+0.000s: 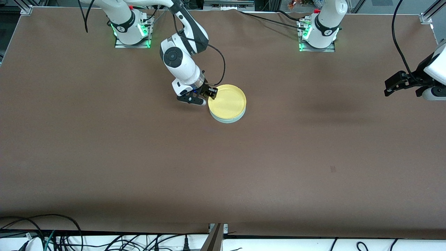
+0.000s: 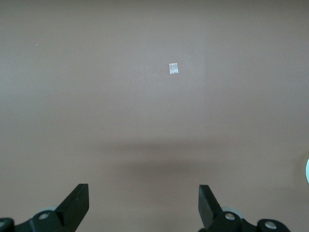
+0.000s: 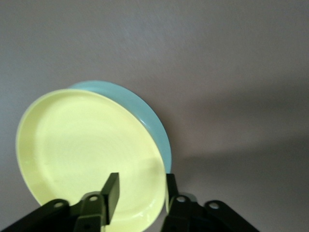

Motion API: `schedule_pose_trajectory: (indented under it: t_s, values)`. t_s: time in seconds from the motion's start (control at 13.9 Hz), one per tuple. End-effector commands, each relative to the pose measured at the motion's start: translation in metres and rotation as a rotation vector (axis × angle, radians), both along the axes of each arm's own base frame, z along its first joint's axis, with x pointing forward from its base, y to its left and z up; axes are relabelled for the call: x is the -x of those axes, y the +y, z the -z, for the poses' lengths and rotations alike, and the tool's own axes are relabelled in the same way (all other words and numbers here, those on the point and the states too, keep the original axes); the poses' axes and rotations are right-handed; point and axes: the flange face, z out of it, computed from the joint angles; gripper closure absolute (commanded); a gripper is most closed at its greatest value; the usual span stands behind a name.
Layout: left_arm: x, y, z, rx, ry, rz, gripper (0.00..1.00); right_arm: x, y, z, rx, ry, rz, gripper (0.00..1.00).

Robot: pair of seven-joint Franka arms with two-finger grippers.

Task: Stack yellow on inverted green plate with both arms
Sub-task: 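Lower the yellow plate onto the green plate and hold it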

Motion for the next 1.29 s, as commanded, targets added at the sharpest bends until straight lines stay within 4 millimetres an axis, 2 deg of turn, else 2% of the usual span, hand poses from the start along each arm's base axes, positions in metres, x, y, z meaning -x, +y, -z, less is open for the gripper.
schedule_pose_trajectory:
  t_s: [0.0,0.22,0.36,0.43,0.57,0.72,0.86,0.93,1.22]
  values:
    - [-0.002,0.001,-0.007,-0.012,0.006,0.017,0.0,-0.045,-0.027,-0.049,-0.012,0.007,0.05,0.0]
    - [-0.002,0.002,-0.007,-0.012,0.006,0.014,0.0,-0.116,-0.095,-0.143,0.069,0.034,0.061,0.0]
    - [-0.002,0.001,-0.007,-0.012,0.006,0.016,0.0,-0.149,-0.156,-0.197,0.112,0.003,0.013,0.0]
    - [-0.002,0.001,-0.007,-0.012,0.006,0.016,0.0,-0.156,-0.188,-0.219,0.107,-0.009,-0.019,0.0]
    - [-0.002,0.001,-0.007,-0.012,0.008,0.015,0.0,-0.156,-0.242,-0.26,0.082,-0.04,-0.054,0.0]
    - [-0.002,0.001,-0.007,-0.012,0.008,0.015,0.0,-0.148,-0.288,-0.287,0.089,-0.032,-0.087,0.0]
    - [-0.002,-0.001,-0.007,-0.012,0.008,0.018,0.0,-0.135,-0.311,-0.313,0.161,-0.055,-0.144,0.0]
    - [-0.002,-0.001,-0.007,-0.012,0.008,0.018,0.0,-0.13,-0.333,-0.32,0.184,-0.035,-0.137,0.0]
    - [0.002,-0.001,-0.006,-0.011,0.037,0.015,0.0,-0.122,-0.37,-0.333,0.19,-0.04,-0.221,0.0]
